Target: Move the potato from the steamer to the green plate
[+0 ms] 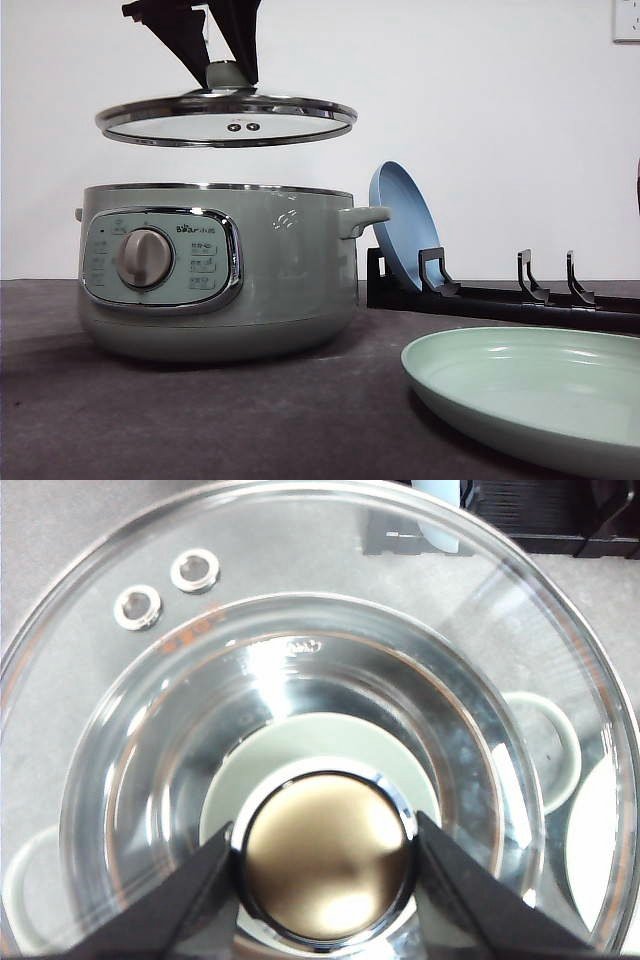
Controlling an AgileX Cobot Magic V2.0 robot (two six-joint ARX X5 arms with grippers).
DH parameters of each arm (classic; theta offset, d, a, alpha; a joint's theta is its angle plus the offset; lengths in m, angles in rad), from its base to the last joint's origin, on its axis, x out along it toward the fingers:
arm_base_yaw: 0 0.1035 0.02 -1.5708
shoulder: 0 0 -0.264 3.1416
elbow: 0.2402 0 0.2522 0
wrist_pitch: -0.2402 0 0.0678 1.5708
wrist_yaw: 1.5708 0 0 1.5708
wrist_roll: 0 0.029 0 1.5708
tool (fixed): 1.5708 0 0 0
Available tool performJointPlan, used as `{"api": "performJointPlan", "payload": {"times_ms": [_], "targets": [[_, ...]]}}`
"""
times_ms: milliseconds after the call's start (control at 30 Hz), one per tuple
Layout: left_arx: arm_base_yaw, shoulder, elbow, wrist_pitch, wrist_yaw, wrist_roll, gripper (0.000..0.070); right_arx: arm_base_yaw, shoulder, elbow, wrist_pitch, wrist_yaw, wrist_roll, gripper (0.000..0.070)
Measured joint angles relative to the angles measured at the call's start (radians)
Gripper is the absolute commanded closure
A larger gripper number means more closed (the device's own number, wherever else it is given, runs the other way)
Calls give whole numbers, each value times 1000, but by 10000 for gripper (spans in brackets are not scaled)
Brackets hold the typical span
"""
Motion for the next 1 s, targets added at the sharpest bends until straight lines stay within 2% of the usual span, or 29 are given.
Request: {"api": "performJointPlan", "payload": {"times_ms": [233,400,1000], "targets": [[7,0,0,-1,1,1,700,0,0,0,0,0,0,82],[57,0,0,-7,8,2,700,0,0,0,0,0,0,82],[467,-78,1,-38,3,5,700,0,0,0,14,1,0,82]]}}
